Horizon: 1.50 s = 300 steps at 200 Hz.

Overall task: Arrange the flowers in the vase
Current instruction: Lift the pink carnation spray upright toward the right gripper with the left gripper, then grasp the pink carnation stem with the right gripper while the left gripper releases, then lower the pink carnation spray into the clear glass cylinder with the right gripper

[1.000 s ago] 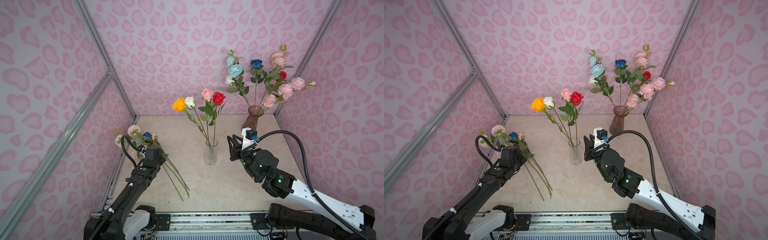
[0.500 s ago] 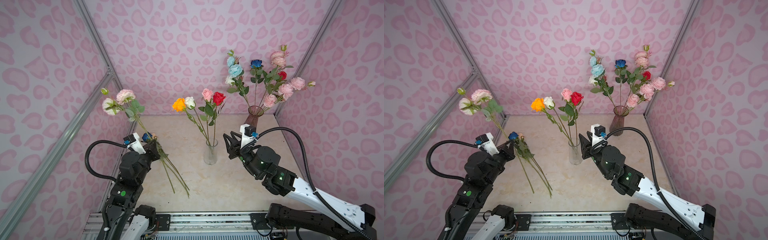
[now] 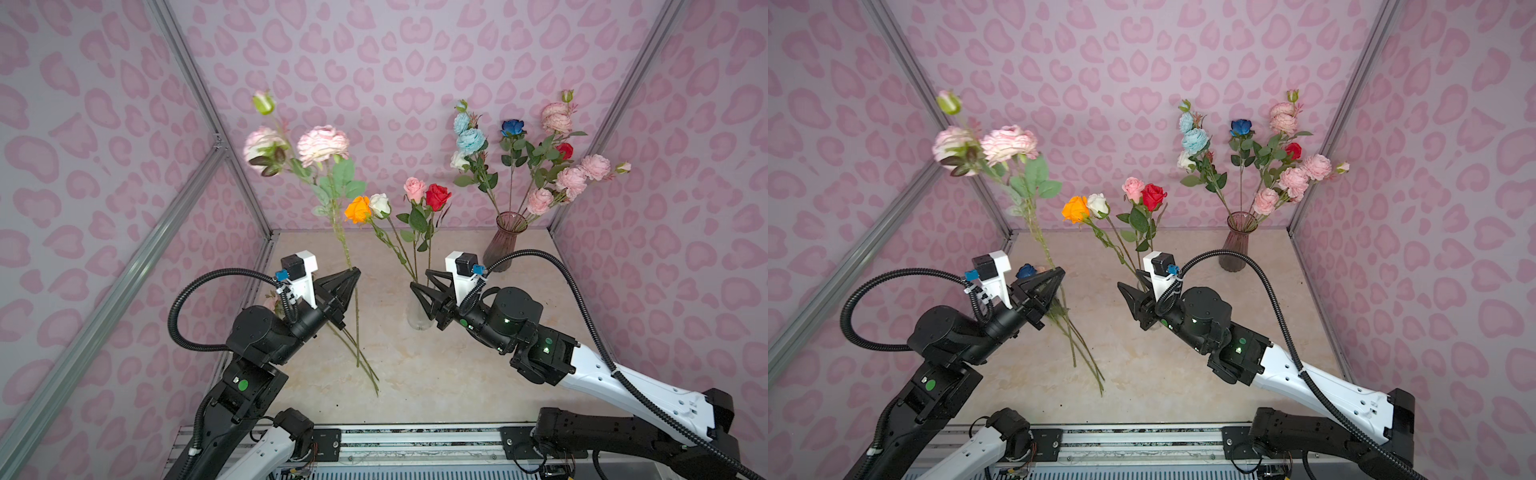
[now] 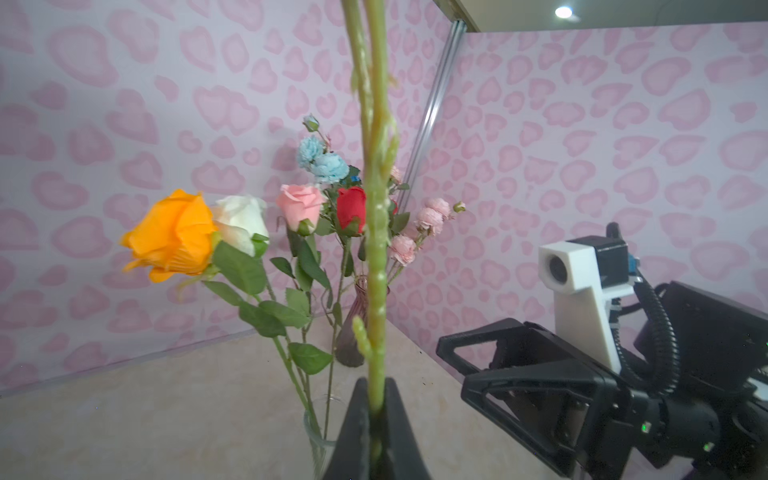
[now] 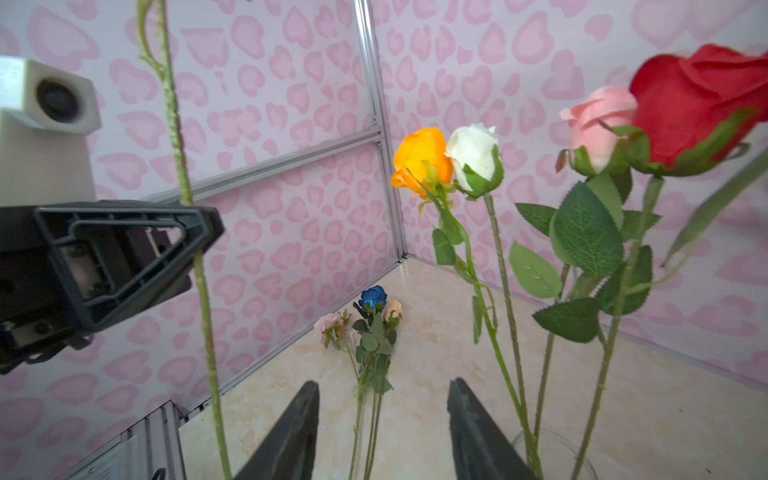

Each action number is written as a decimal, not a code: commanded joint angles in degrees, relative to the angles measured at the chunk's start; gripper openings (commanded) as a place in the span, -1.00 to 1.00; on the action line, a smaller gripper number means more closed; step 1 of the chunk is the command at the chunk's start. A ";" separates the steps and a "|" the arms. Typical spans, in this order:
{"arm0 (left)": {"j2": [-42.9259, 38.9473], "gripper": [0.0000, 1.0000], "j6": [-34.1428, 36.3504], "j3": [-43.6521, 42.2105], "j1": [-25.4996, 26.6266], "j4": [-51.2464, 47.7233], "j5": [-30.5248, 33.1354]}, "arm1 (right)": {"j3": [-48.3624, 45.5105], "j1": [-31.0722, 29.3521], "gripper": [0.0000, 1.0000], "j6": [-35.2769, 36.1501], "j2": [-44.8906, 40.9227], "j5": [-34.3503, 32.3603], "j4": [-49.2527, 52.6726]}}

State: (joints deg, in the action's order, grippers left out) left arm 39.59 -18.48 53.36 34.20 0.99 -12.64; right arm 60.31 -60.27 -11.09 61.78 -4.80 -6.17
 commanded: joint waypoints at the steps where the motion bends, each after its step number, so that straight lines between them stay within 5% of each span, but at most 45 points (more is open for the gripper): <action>1: 2.86 -0.94 4.32 1.93 3.79 4.18 3.12 | 1.13 -0.52 0.05 -0.25 0.68 4.58 -0.88; 84: 9.35 -0.94 2.55 2.89 9.47 9.49 3.94 | 3.65 -0.60 -0.04 -6.73 6.69 14.46 -2.18; 178: 8.83 -0.94 1.86 1.82 9.82 11.06 3.94 | 5.65 0.03 -0.79 -8.42 10.35 13.62 -5.97; 209: 7.65 -0.65 2.54 2.63 9.75 7.61 6.34 | 4.64 -1.39 -0.92 -6.28 9.33 6.38 -6.16; 247: -0.18 0.04 2.67 0.24 9.69 4.47 18.82 | 4.85 -2.54 -0.95 -2.34 7.80 1.10 -5.19; 300: -11.20 0.17 -0.07 -6.50 9.73 -2.86 36.91 | 7.56 -1.34 -0.96 5.73 5.52 -6.36 -2.60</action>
State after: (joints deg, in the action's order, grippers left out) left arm 30.83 -16.53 49.06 43.99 2.79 12.29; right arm 66.43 -62.54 -11.05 68.27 -5.96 -8.99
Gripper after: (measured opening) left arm 0.590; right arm 0.060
